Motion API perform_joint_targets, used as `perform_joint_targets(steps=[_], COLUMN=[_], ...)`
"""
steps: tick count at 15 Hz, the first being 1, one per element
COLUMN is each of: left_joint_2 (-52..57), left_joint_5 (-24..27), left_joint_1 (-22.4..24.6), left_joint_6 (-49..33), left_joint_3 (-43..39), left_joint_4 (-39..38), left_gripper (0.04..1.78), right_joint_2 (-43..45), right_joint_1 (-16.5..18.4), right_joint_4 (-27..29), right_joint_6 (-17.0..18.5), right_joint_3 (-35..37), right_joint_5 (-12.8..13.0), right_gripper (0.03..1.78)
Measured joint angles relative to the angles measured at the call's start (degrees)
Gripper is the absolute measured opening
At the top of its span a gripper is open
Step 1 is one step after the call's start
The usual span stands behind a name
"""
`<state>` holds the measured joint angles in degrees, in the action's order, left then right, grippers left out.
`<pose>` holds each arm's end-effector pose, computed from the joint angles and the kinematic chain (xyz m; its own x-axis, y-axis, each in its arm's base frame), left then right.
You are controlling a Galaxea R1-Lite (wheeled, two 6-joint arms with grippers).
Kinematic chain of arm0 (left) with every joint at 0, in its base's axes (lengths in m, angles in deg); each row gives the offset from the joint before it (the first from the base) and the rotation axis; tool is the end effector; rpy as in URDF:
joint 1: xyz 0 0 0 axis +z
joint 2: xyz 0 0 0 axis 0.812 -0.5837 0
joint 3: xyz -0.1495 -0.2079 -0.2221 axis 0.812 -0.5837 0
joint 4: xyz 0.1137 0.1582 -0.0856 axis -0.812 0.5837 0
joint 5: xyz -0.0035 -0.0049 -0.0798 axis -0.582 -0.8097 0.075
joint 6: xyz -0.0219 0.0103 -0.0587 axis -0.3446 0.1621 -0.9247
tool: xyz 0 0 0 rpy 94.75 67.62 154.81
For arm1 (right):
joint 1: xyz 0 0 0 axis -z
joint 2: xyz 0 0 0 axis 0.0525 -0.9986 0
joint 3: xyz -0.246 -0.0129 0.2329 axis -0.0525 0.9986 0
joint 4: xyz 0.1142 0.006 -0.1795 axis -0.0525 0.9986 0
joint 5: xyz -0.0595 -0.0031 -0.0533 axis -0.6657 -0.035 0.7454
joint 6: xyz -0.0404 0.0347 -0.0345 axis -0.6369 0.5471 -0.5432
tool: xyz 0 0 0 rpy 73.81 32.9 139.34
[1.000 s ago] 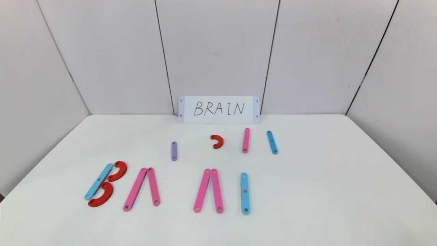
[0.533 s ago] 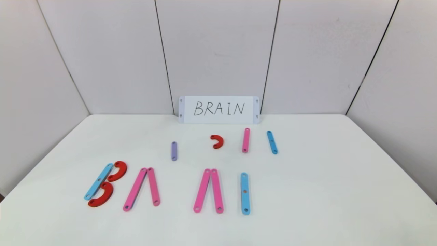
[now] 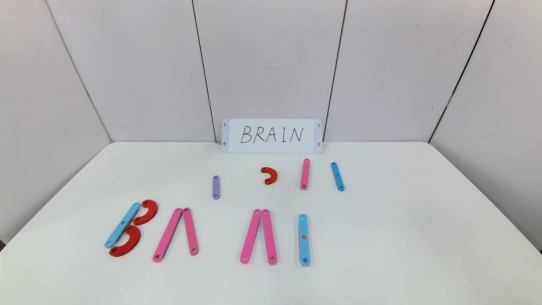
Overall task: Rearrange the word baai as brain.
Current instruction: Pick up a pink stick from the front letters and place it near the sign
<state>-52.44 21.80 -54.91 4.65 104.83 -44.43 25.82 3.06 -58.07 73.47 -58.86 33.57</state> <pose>-0.0021 0.0003 0.1760 0.9990 -0.0076 0.0440 0.0091 0.9994 -0.0342 0.0091 0.0021 0.2110 0.9963 0.0317 0.0794 -0.0241 0.9952 -0.0949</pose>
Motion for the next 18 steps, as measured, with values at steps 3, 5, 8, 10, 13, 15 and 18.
perform_joint_targets(steps=[3,5,8,10,13,15,18], left_joint_2=[-10.93,-19.26,-31.89,-39.79,-49.38,-54.13,-59.17], left_joint_5=[0.02,0.02,0.18,0.32,0.49,0.54,0.62], left_joint_1=[-0.01,-0.01,-0.01,-0.09,-0.30,-0.39,-2.05], left_joint_6=[0.02,0.06,0.13,0.16,1.35,2.96,3.88], left_joint_3=[8.35,13.90,22.27,27.32,32.09,33.91,35.07], left_joint_4=[0.27,0.38,2.30,5.18,7.05,7.41,10.58], left_gripper=[1.74,1.74,1.74,1.74,1.74,1.74,1.74], right_joint_2=[-11.11,-19.02,-30.46,-37.35,-46.99,-52.54,-59.12], right_joint_1=[-0.05,-0.10,-0.84,-2.41,-5.89,-7.85,-9.52], right_joint_4=[0.00,0.02,0.06,0.05,-0.11,-0.63,-1.63], right_joint_6=[0.13,0.68,1.63,2.32,3.36,3.56,3.54], right_joint_3=[-6.69,-10.67,-15.63,-18.25,-21.99,-23.89,-25.22], right_joint_5=[-0.98,-2.73,-5.18,-6.05,-7.34,-8.39,-9.35], right_gripper=[1.73,1.73,1.73,1.73,1.73,1.73,1.73])
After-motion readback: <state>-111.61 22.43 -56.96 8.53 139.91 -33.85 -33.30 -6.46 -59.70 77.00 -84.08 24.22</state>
